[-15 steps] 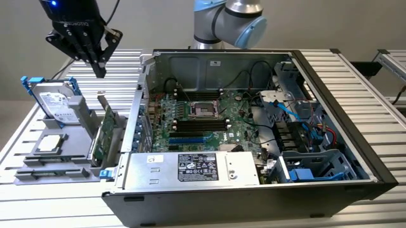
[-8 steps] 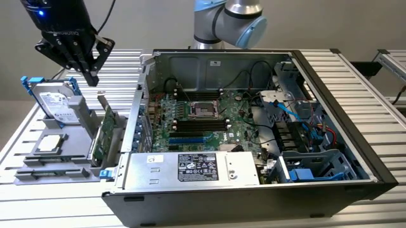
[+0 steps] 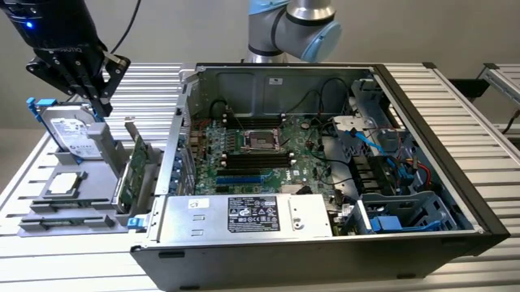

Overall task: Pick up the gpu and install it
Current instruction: 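Pick up the gpu and move the gpu toward the slot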

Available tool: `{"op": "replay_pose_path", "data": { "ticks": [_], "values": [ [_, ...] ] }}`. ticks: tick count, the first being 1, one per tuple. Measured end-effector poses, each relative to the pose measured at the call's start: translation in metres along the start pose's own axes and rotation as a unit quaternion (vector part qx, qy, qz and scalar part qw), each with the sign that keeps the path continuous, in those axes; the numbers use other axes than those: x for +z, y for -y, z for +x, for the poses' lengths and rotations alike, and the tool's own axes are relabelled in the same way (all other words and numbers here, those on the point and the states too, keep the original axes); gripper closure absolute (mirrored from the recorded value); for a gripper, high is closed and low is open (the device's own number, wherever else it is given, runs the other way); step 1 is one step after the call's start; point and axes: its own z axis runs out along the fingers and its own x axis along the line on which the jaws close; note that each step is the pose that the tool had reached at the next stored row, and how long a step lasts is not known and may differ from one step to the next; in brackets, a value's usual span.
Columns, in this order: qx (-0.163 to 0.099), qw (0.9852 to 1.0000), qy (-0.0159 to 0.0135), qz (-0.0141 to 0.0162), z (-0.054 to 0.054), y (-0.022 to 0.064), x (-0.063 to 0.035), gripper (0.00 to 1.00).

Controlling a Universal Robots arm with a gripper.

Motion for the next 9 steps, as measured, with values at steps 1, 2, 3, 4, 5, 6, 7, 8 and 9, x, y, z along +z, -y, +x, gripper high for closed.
{"op": "replay_pose_path", "data": {
  "ticks": [1, 2, 3, 4, 5, 6, 7, 8, 9],
  "values": [
    [0.000, 1.0000, 0.0000, 0.0000, 0.0000, 0.0000, 0.0000, 0.89],
    [0.000, 1.0000, 0.0000, 0.0000, 0.0000, 0.0000, 0.0000, 0.89],
    [0.000, 1.0000, 0.0000, 0.0000, 0.0000, 0.0000, 0.0000, 0.89],
    [0.000, 1.0000, 0.0000, 0.0000, 0.0000, 0.0000, 0.0000, 0.89],
    [0.000, 1.0000, 0.0000, 0.0000, 0.0000, 0.0000, 0.0000, 0.89],
    [0.000, 1.0000, 0.0000, 0.0000, 0.0000, 0.0000, 0.0000, 0.89],
    [0.000, 1.0000, 0.0000, 0.0000, 0.0000, 0.0000, 0.0000, 0.89],
    [0.000, 1.0000, 0.0000, 0.0000, 0.0000, 0.0000, 0.0000, 0.89],
    [0.000, 1.0000, 0.0000, 0.0000, 0.0000, 0.0000, 0.0000, 0.89]
  ]
}}
